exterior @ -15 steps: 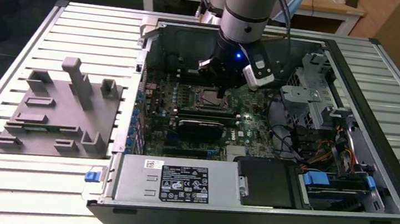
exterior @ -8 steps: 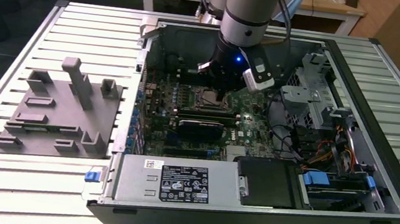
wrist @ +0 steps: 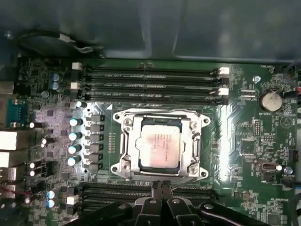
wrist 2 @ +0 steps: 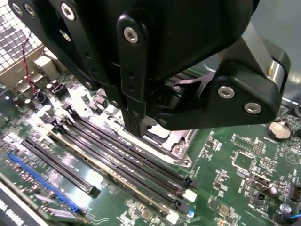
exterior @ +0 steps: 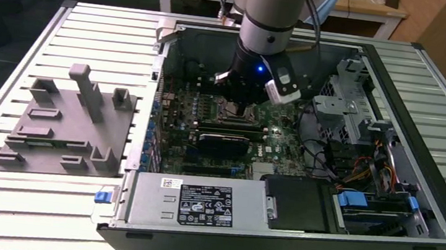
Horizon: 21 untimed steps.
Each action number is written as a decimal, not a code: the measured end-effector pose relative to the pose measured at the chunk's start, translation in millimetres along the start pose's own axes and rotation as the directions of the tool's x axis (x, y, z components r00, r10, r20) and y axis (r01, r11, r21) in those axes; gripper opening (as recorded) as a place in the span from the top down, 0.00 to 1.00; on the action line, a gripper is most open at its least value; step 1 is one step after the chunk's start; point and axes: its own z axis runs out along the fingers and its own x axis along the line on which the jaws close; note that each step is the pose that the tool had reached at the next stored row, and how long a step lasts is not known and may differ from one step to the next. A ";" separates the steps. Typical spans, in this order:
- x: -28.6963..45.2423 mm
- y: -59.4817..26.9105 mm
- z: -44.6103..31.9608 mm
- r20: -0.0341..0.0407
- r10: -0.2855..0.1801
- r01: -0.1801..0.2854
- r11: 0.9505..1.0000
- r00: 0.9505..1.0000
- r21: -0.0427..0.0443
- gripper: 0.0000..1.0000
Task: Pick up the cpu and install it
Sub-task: 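Install the second cpu locking lever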
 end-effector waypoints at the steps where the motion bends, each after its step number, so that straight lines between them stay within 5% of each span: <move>1: 0.3 -0.6 0.1 0.000 0.000 0.000 1.000 1.000 0.000 0.89; 21: 6.3 -2.1 12.9 0.000 0.000 0.000 1.000 1.000 -0.003 0.89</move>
